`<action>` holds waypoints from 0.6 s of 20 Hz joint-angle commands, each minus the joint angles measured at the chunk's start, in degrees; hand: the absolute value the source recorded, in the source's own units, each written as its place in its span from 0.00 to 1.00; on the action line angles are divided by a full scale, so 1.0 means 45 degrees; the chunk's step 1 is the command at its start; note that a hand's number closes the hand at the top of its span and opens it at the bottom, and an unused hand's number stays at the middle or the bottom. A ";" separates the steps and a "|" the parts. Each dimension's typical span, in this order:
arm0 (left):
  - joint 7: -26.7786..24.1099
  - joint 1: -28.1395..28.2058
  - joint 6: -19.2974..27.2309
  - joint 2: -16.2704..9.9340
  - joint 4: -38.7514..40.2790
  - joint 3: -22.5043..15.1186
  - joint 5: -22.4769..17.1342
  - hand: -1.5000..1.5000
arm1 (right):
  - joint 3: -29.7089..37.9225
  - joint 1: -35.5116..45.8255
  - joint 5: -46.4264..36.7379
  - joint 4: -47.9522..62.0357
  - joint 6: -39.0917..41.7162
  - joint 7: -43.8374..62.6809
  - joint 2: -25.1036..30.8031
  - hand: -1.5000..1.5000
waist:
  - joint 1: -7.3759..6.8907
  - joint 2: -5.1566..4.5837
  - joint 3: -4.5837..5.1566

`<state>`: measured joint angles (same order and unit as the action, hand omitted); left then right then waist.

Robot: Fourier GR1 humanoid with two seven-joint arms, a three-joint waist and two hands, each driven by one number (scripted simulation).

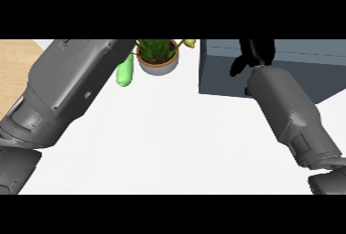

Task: Pick up the can, place it into the drawer and close the drawer

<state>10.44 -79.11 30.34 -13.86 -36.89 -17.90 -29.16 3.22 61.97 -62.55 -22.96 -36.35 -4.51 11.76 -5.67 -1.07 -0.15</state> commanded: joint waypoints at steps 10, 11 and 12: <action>0.0369 0.1902 0.0012 -0.0758 -0.2335 -0.0238 0.0226 0.00 | 0.1814 0.1852 0.1882 0.0374 0.0010 -0.1755 -0.0401 0.00 | -0.0095 -0.0017 0.0013; 0.1160 0.1673 -0.0093 -0.0853 -0.2770 -0.0286 0.0041 0.00 | 0.2052 0.2202 0.2071 0.0372 0.0320 -0.1553 -0.0174 0.00 | -0.0371 0.0059 0.0011; 0.0987 0.2114 -0.0250 -0.1301 -0.3062 -0.0234 0.0119 0.00 | 0.2056 0.1685 0.2086 0.0414 -0.0125 -0.2098 -0.0284 0.00 | -0.0161 0.0056 0.0016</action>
